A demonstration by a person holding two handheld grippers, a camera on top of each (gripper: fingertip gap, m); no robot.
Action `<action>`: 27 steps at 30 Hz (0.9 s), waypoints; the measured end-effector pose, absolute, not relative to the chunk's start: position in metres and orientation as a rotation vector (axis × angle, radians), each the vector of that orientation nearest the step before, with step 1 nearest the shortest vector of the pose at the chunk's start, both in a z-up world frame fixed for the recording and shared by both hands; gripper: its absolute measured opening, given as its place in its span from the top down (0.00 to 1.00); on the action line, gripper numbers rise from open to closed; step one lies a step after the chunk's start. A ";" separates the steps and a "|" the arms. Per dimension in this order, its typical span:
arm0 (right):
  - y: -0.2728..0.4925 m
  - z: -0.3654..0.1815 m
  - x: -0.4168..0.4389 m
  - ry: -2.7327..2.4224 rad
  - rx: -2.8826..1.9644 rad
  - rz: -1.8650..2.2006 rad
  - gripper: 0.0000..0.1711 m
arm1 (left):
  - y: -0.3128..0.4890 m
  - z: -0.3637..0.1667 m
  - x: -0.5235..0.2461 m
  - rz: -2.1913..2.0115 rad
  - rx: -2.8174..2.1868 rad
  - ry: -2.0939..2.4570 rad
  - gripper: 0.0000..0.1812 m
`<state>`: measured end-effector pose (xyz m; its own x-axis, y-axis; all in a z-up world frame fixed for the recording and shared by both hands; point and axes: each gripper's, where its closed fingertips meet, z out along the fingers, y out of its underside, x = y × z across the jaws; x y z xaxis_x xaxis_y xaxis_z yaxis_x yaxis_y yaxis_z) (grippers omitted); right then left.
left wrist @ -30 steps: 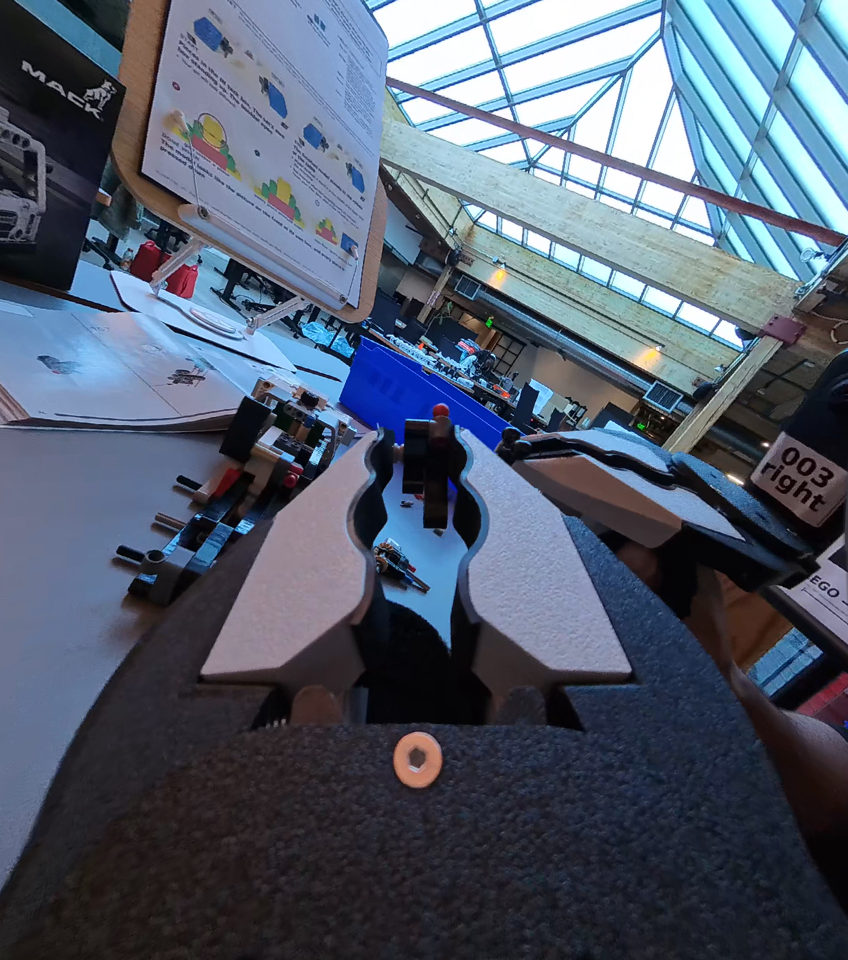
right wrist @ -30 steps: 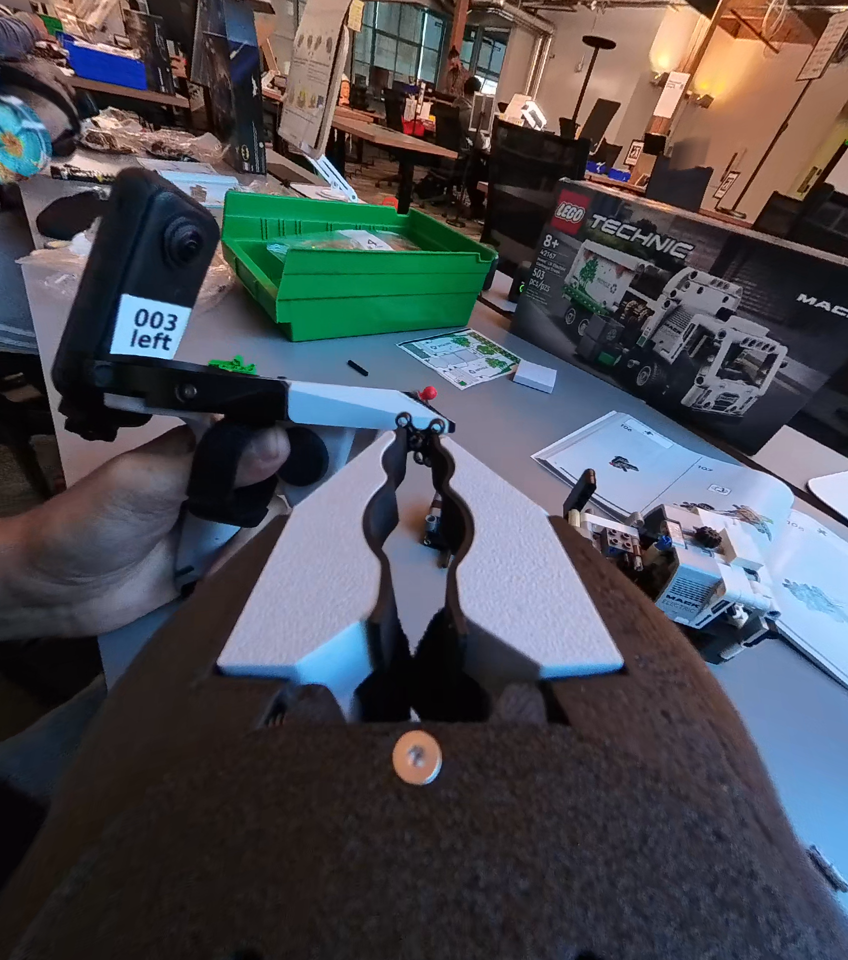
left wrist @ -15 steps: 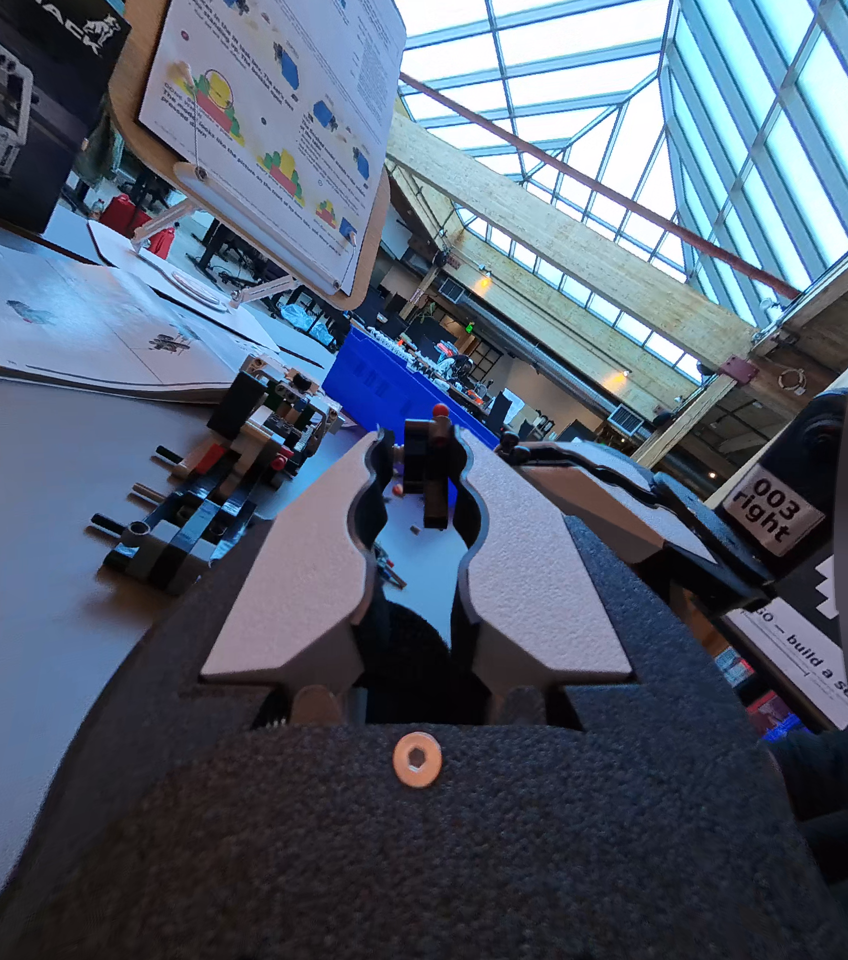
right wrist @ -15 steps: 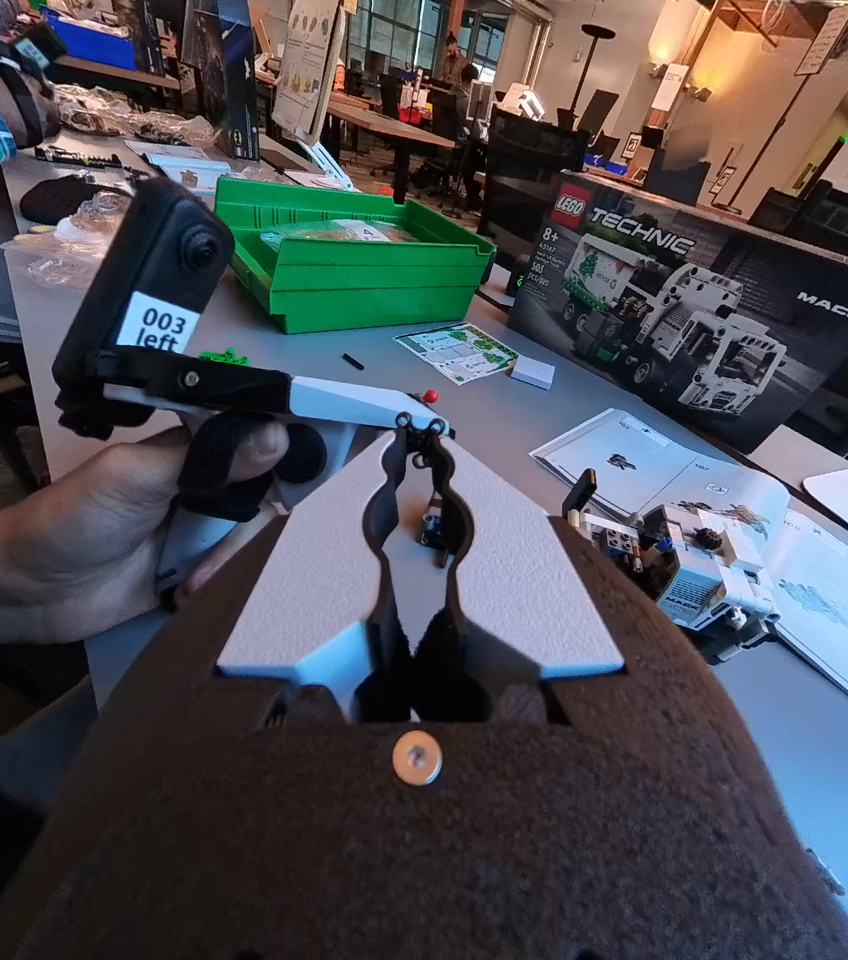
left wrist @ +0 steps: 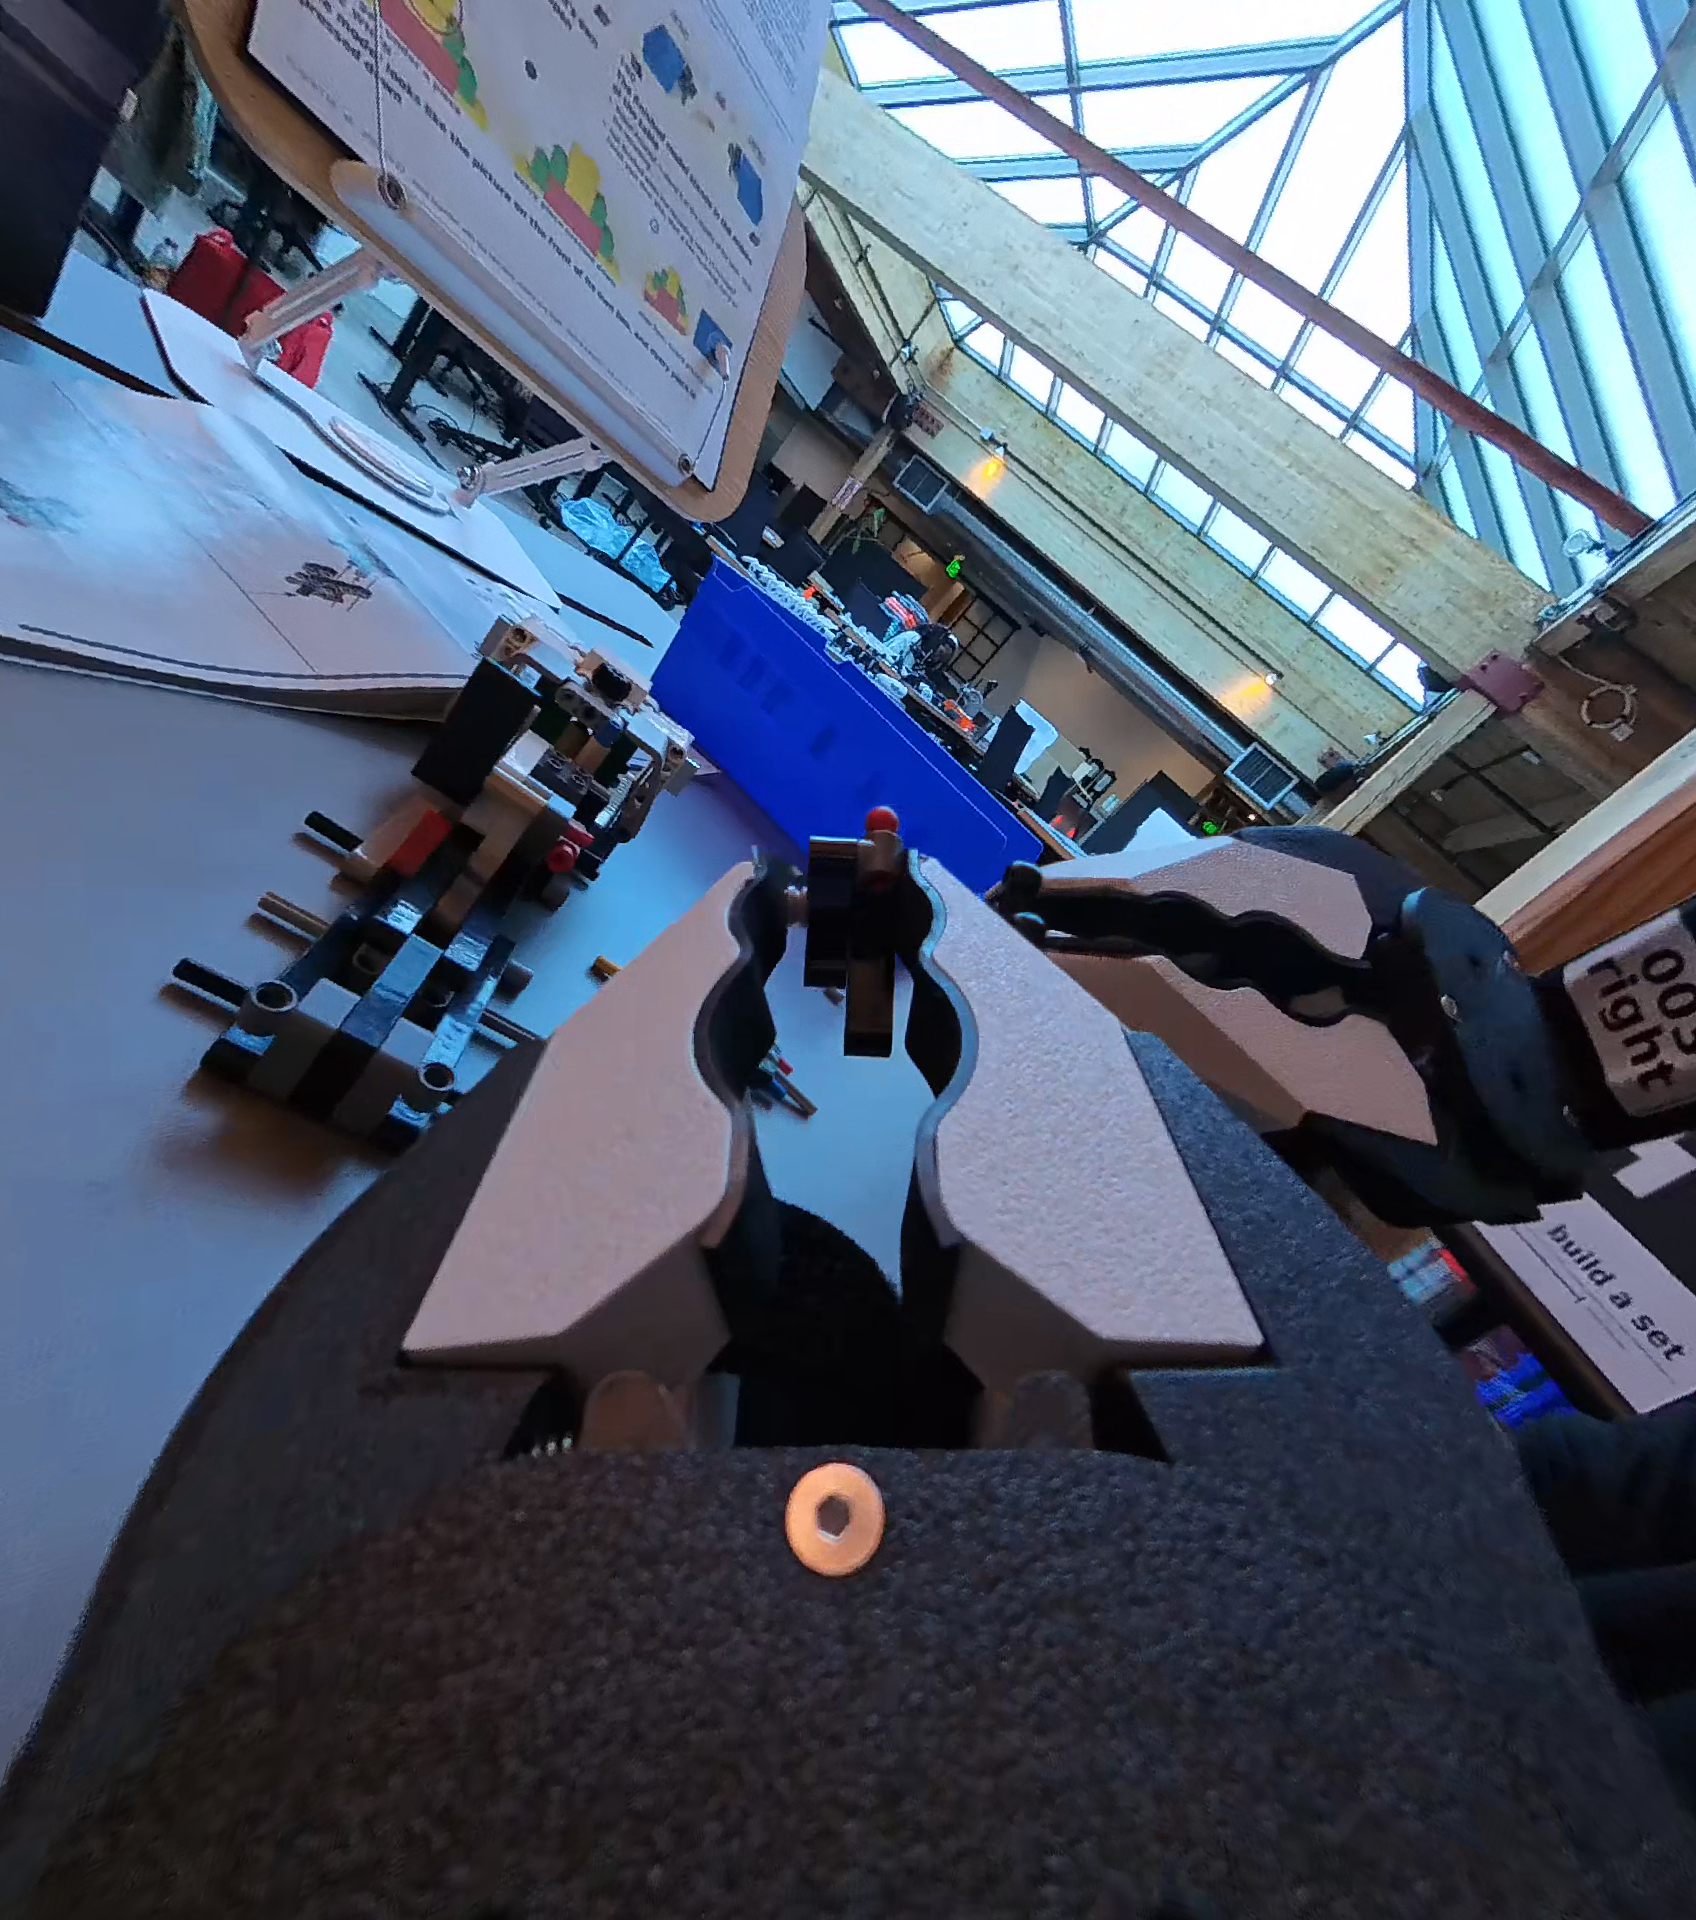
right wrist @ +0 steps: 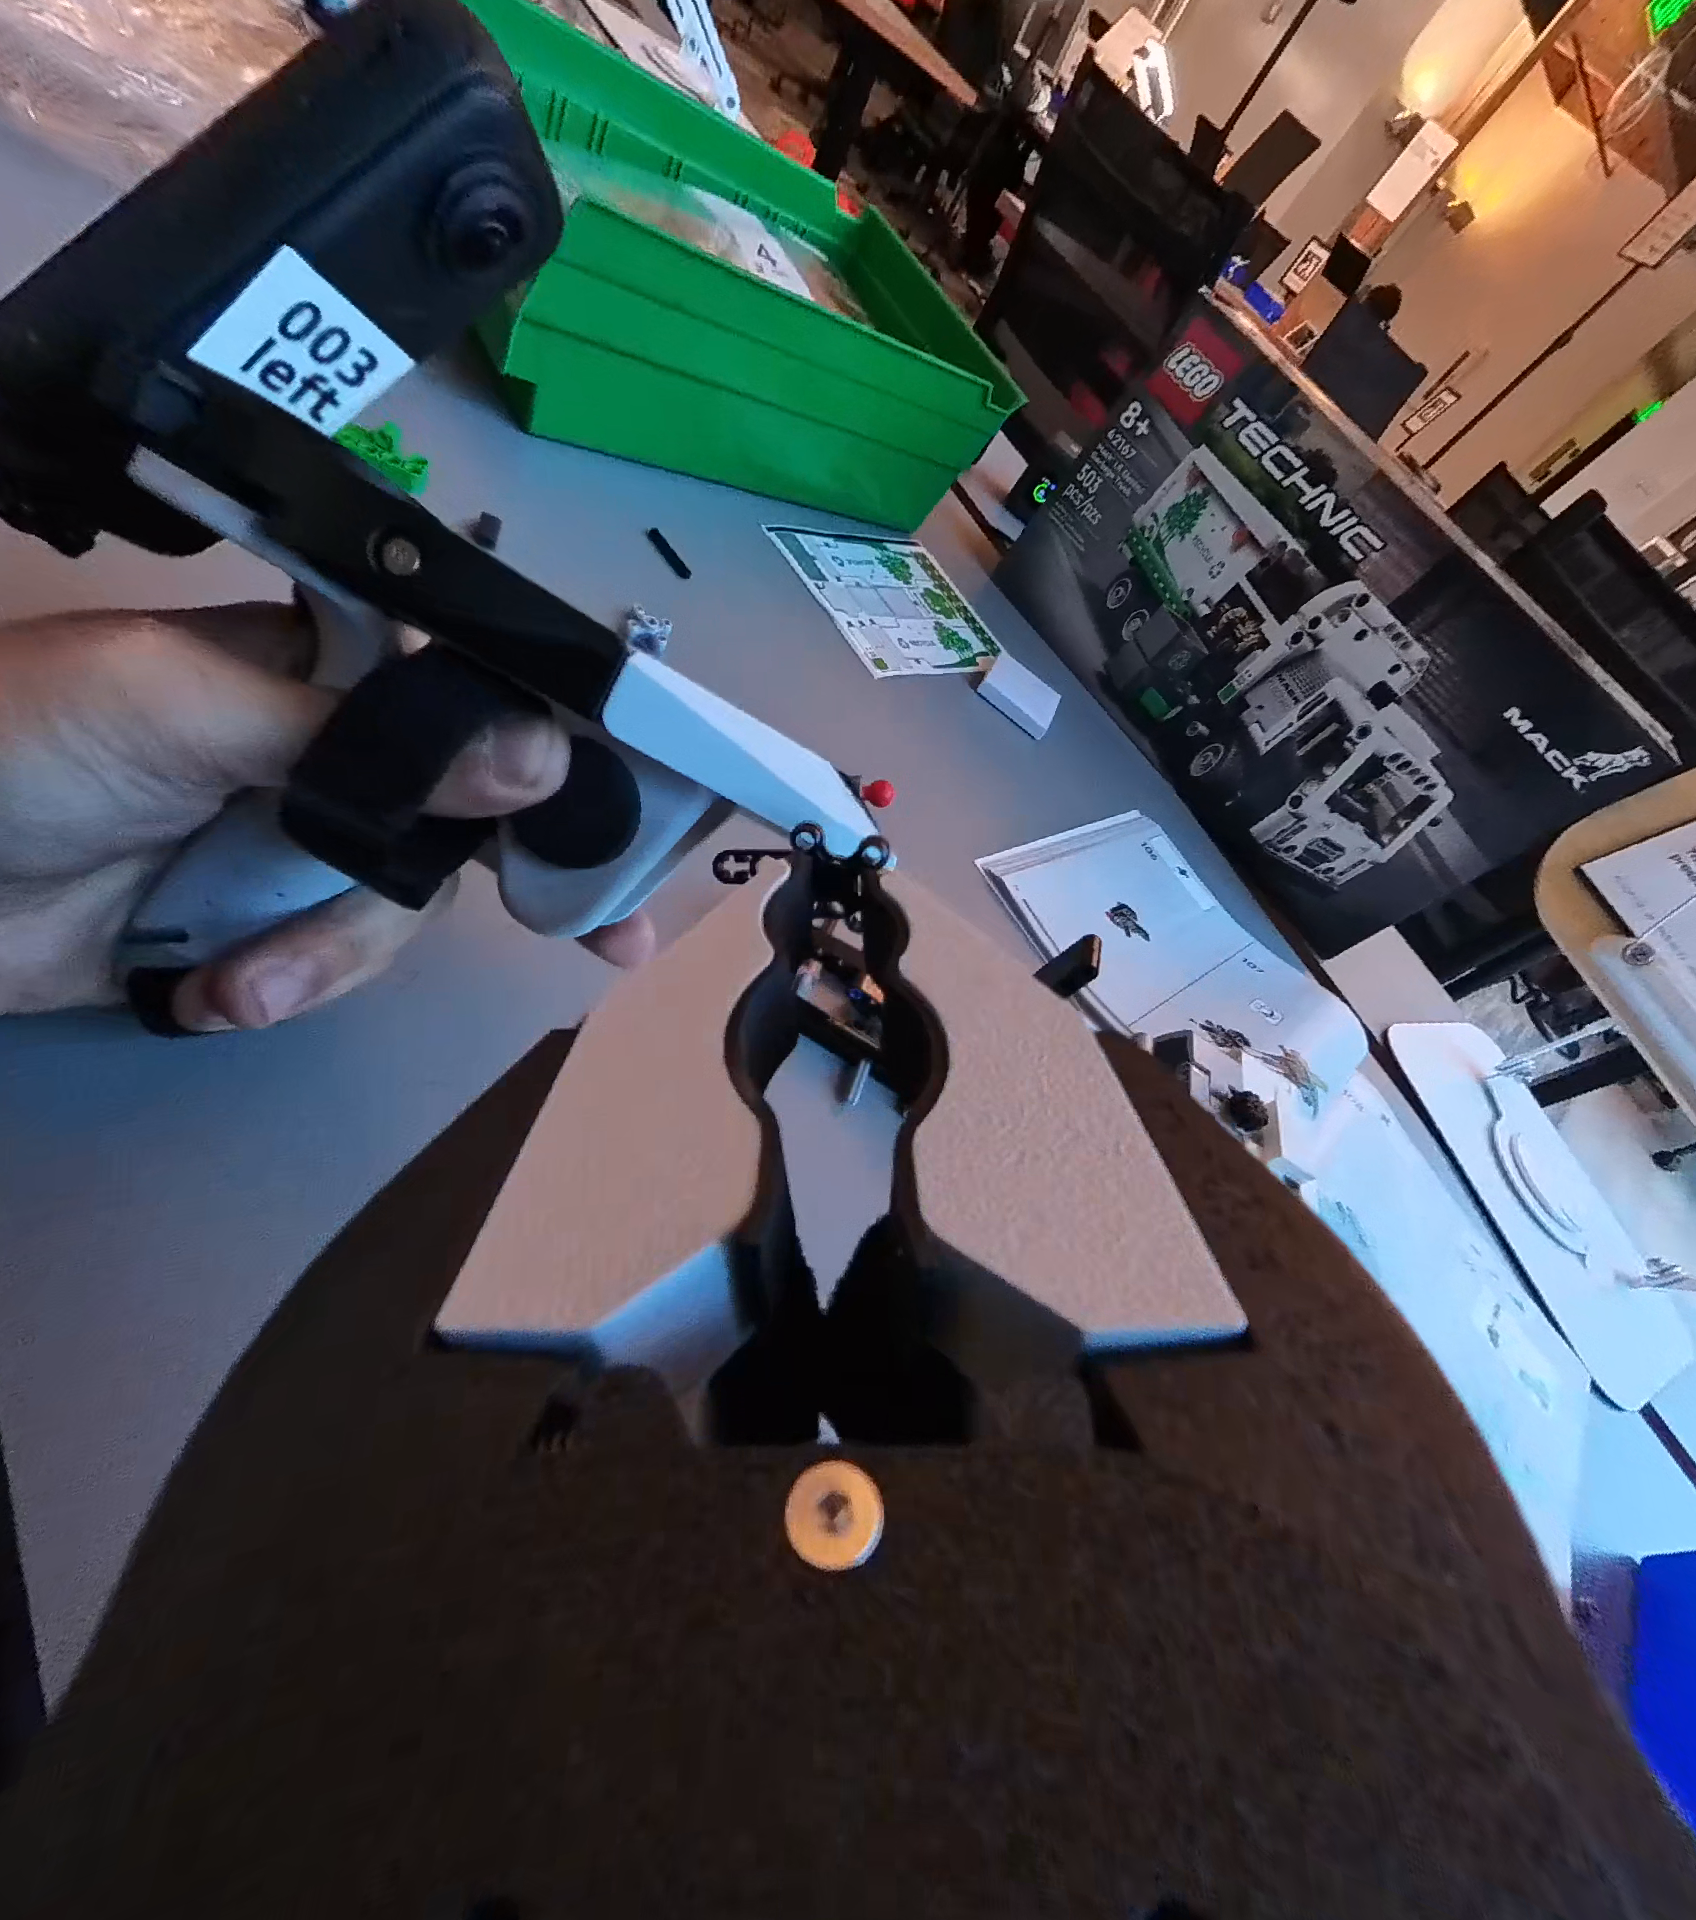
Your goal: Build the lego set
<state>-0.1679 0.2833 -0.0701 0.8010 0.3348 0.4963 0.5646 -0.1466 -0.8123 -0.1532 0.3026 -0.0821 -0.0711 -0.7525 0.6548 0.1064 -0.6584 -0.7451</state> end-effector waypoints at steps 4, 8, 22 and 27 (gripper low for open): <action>0.283 -0.071 -0.170 -0.663 -1.744 -0.201 0.95 | 0.304 -0.081 -0.156 -1.696 -1.560 0.724 0.90; 0.280 -0.074 -0.165 -0.666 -1.736 -0.184 0.96 | 0.300 -0.079 -0.155 -1.453 -1.497 0.849 0.90; 0.273 -0.070 -0.165 -0.663 -1.591 -0.100 0.95 | 0.289 -0.075 -0.152 -1.534 -1.449 0.908 0.89; 0.267 -0.067 -0.163 -0.665 -1.533 -0.162 0.95 | 0.284 -0.071 -0.152 -1.606 -1.409 0.936 0.86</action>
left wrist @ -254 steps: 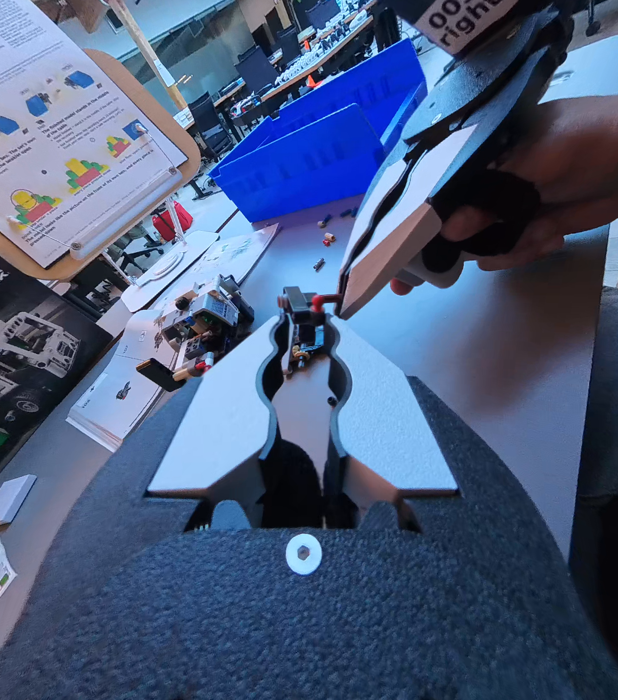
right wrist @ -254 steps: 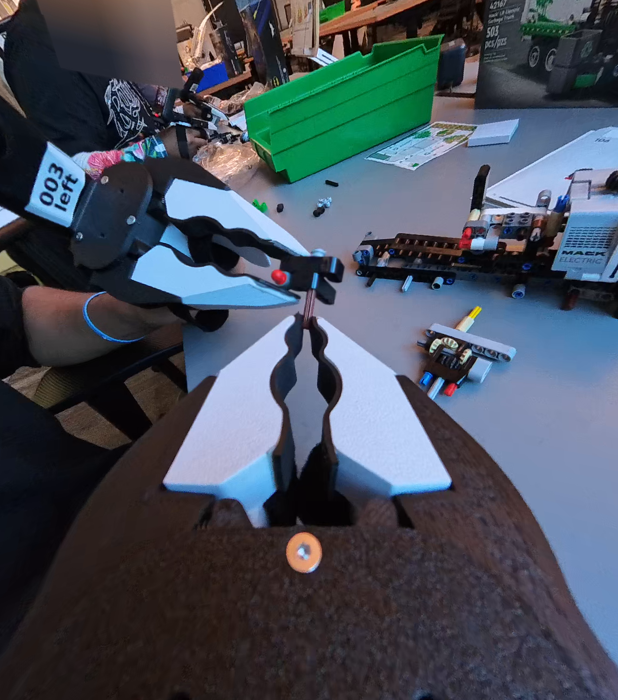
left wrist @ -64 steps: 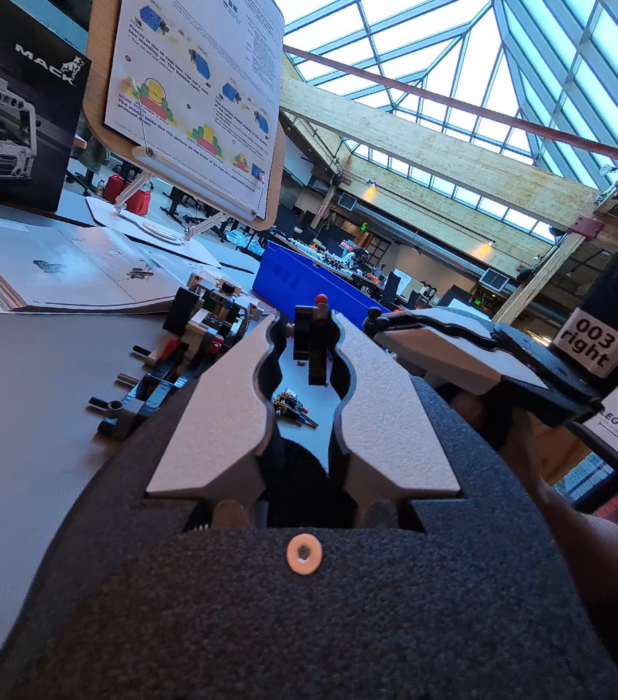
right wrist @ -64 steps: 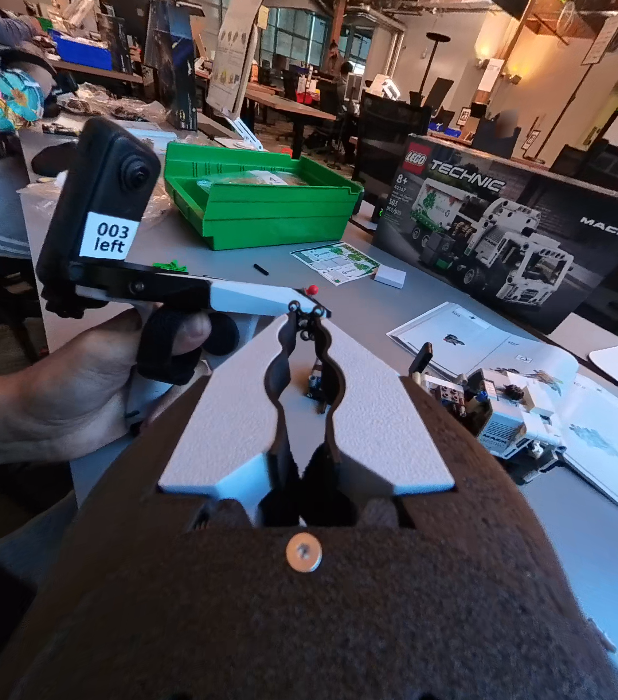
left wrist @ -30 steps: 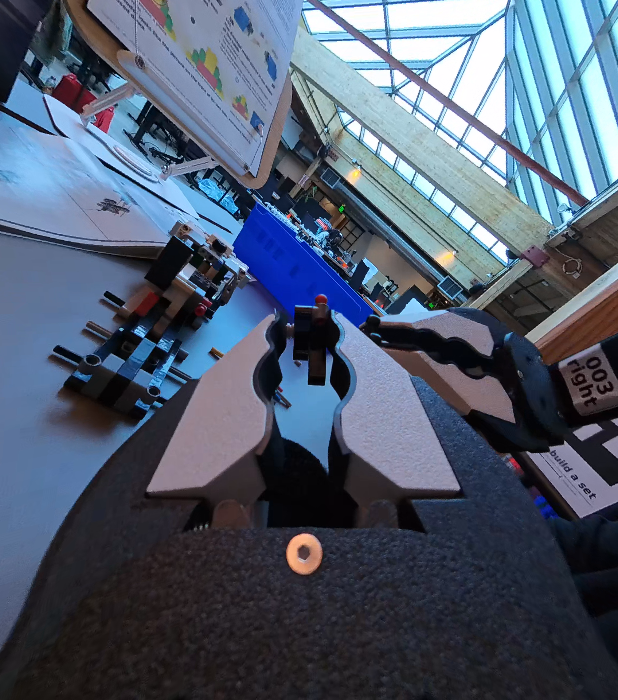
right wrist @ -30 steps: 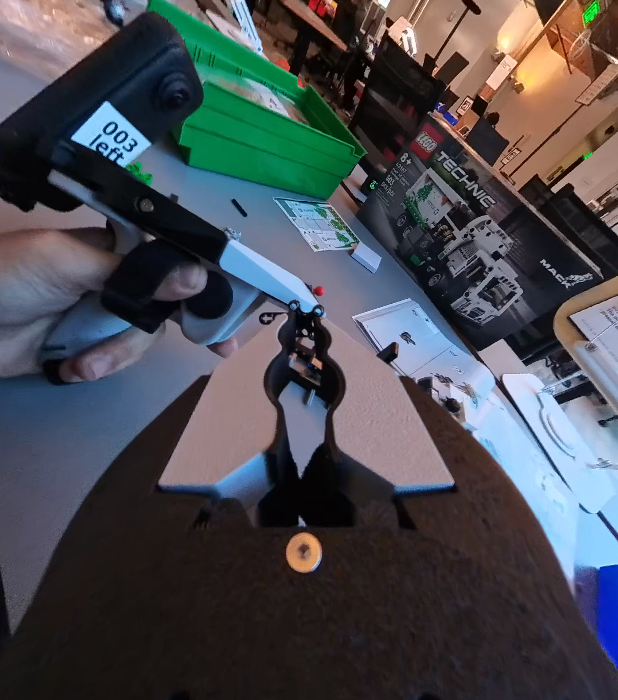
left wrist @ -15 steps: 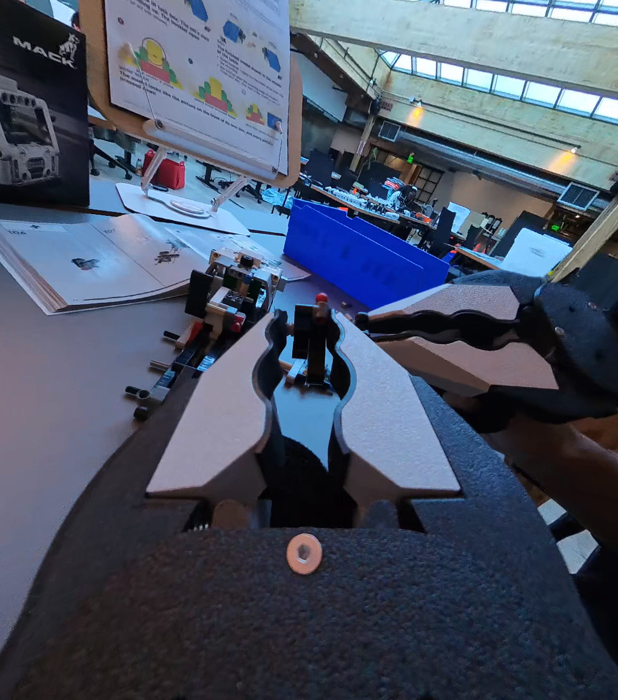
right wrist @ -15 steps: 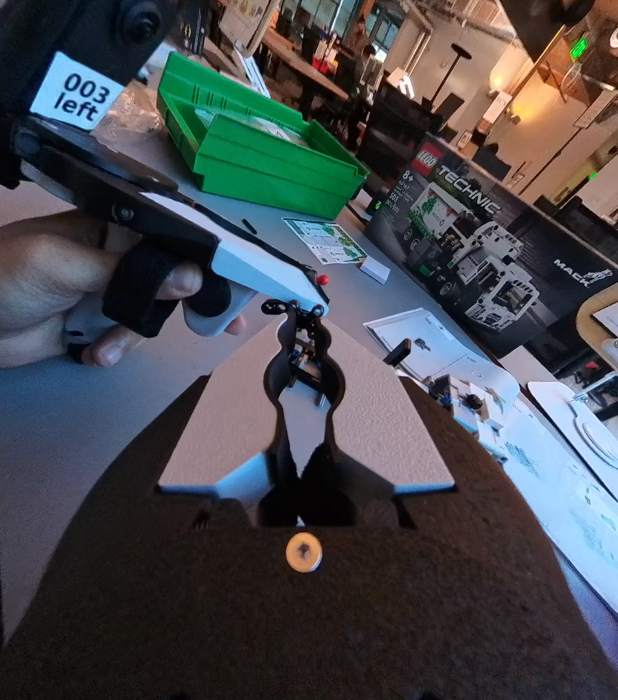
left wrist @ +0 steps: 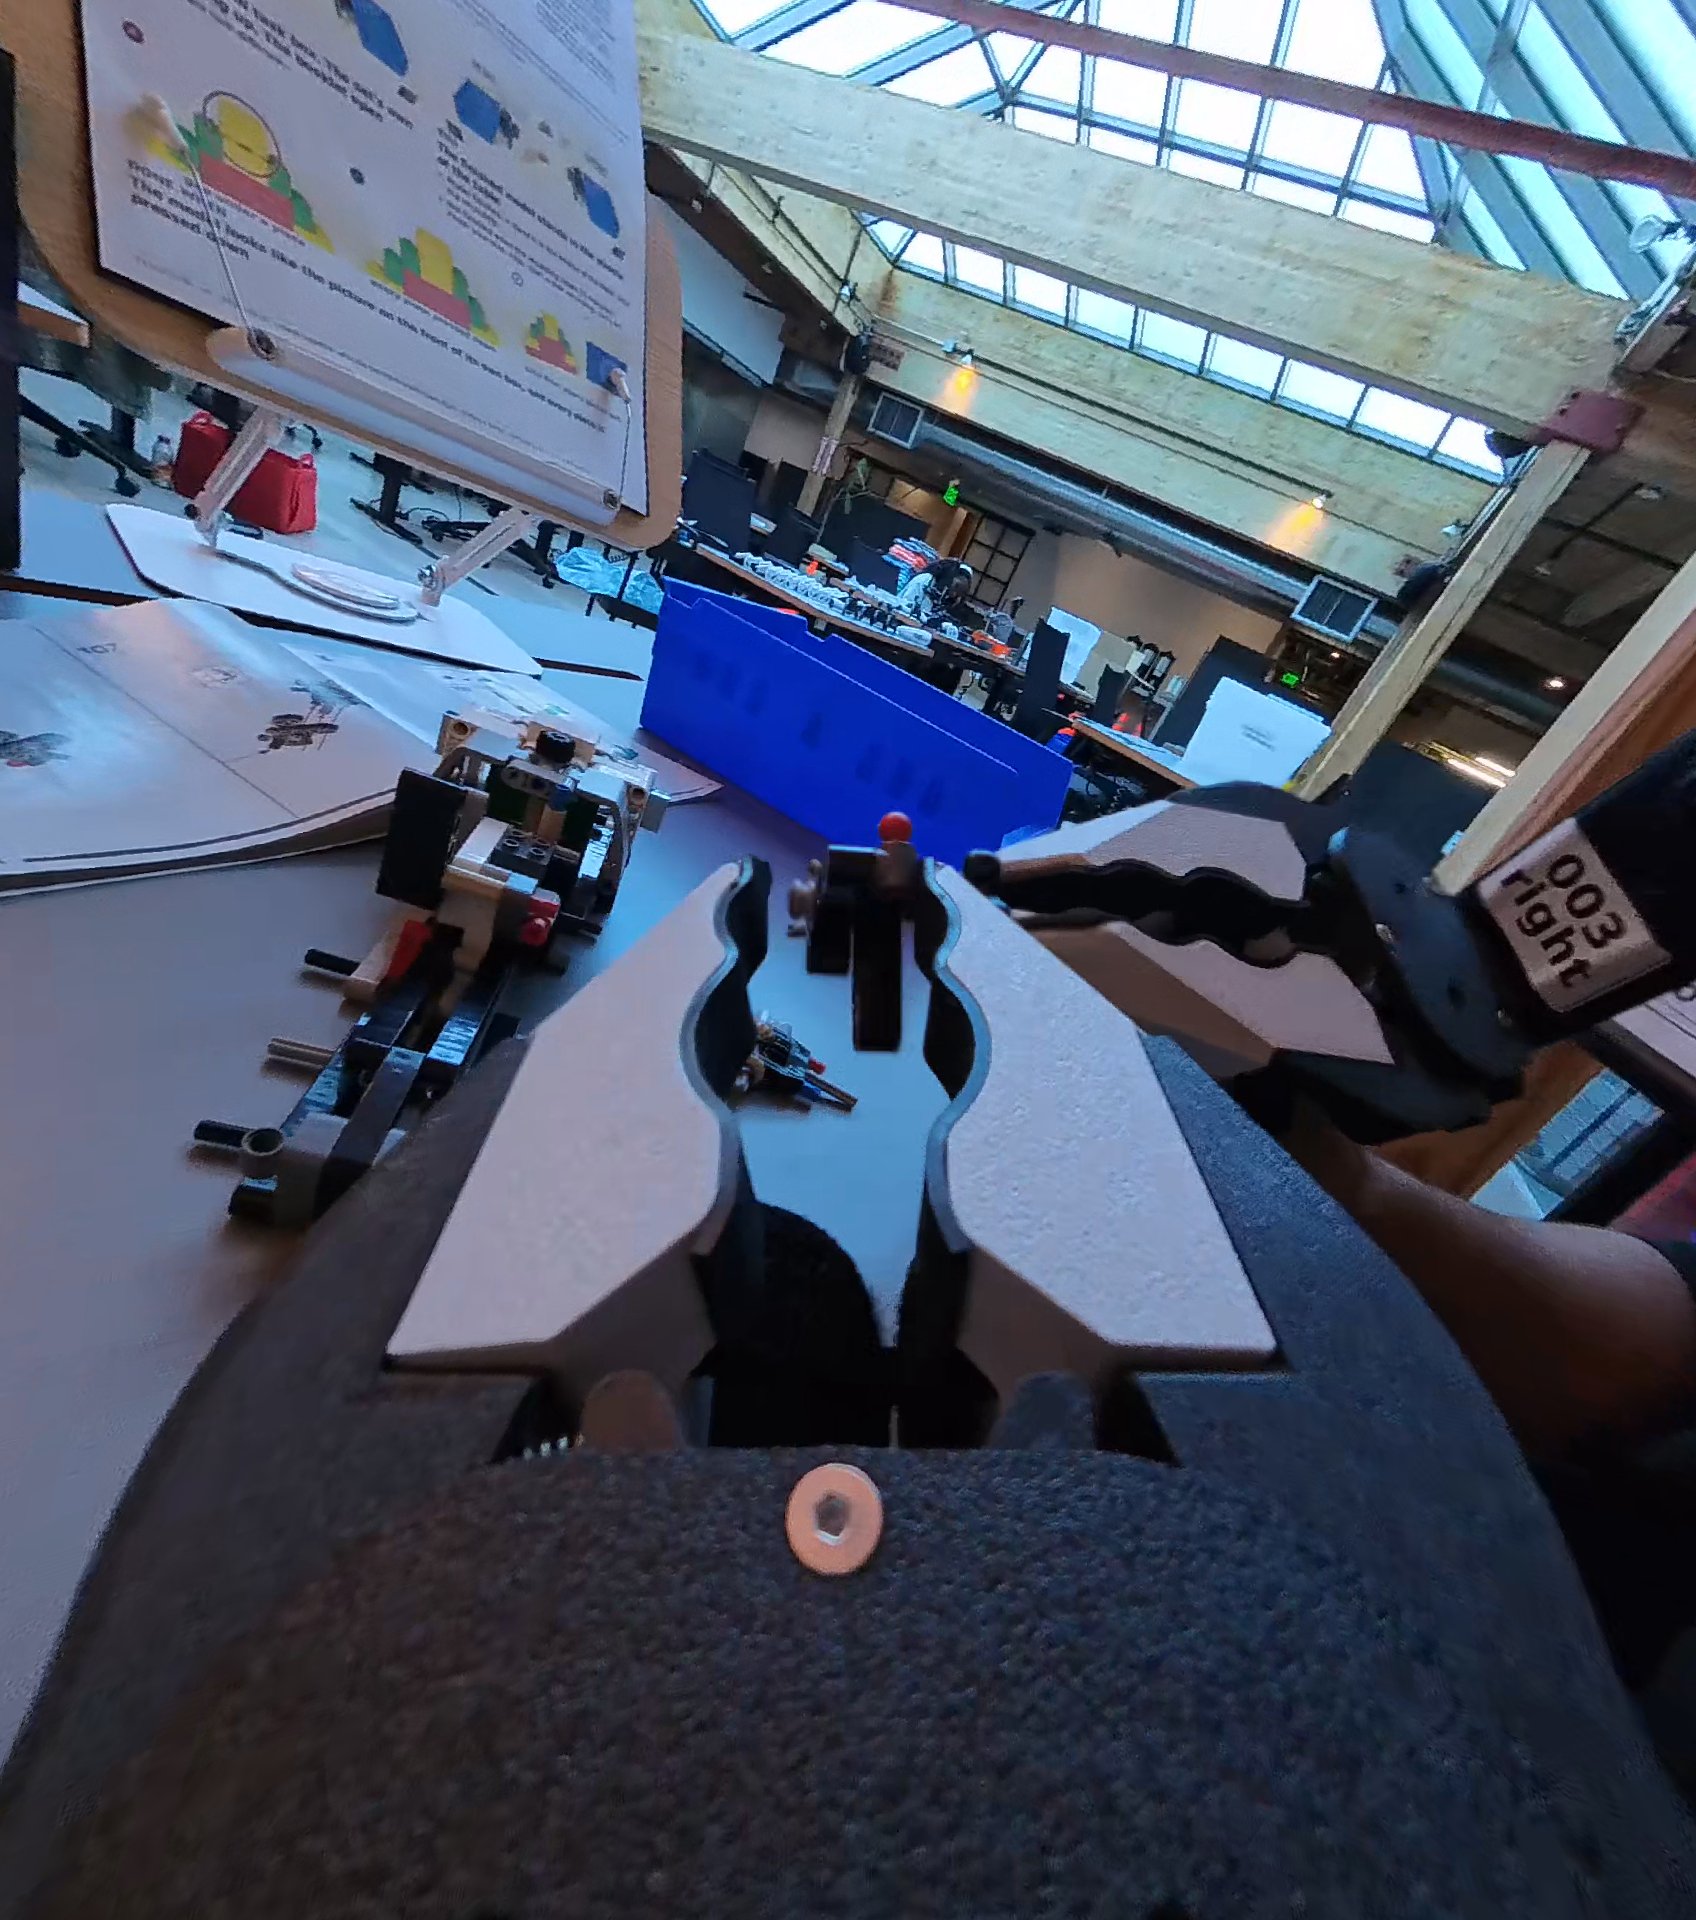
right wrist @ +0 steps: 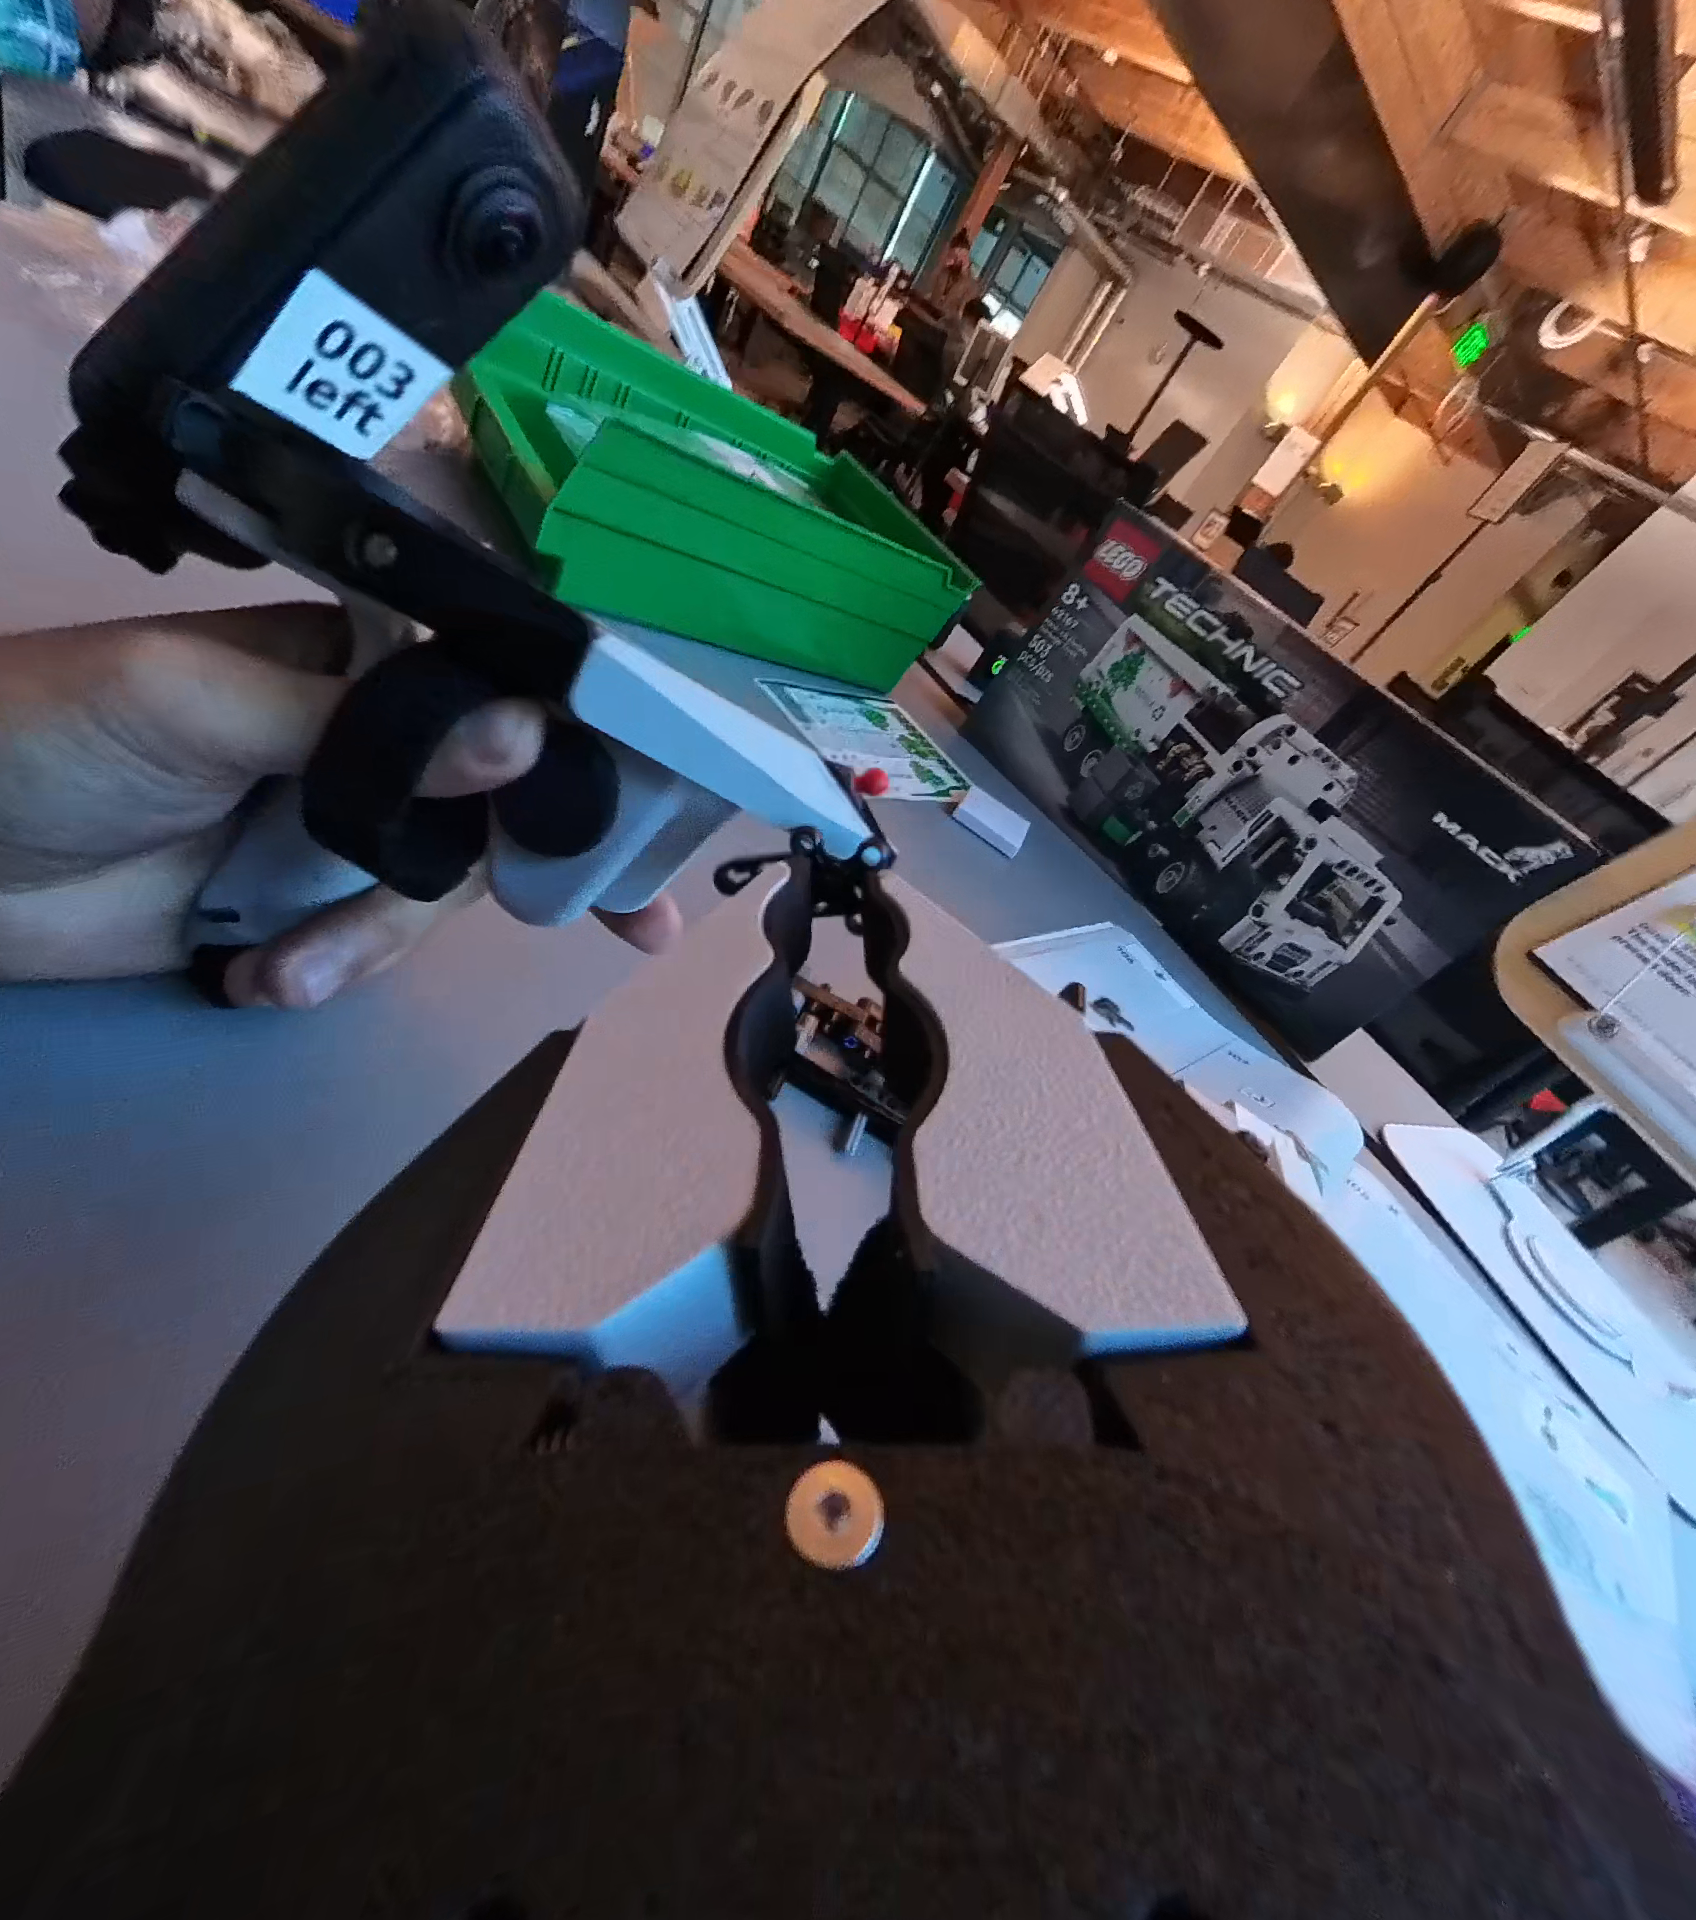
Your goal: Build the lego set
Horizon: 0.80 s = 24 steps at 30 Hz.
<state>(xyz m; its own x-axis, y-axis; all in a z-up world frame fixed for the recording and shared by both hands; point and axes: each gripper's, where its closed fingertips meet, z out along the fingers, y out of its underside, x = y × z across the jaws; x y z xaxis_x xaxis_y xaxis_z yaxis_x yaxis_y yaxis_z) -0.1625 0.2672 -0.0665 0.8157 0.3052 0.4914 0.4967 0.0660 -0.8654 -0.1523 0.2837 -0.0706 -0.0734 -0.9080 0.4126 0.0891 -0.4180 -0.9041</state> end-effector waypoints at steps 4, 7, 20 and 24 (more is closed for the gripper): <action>0.268 -0.066 -0.146 -0.567 -1.536 -0.069 0.95 | 0.283 -0.065 -0.159 -1.641 -1.366 0.916 0.86; 0.268 -0.064 -0.140 -0.541 -1.532 -0.041 0.95 | 0.284 -0.067 -0.158 -1.622 -1.374 0.929 0.86; 0.260 -0.055 -0.146 -0.500 -1.516 0.151 0.95 | 0.271 -0.077 -0.150 -1.377 -1.341 1.103 0.77; 0.259 -0.056 -0.151 -0.520 -1.515 0.148 0.95 | 0.275 -0.072 -0.152 -1.362 -1.318 1.061 0.77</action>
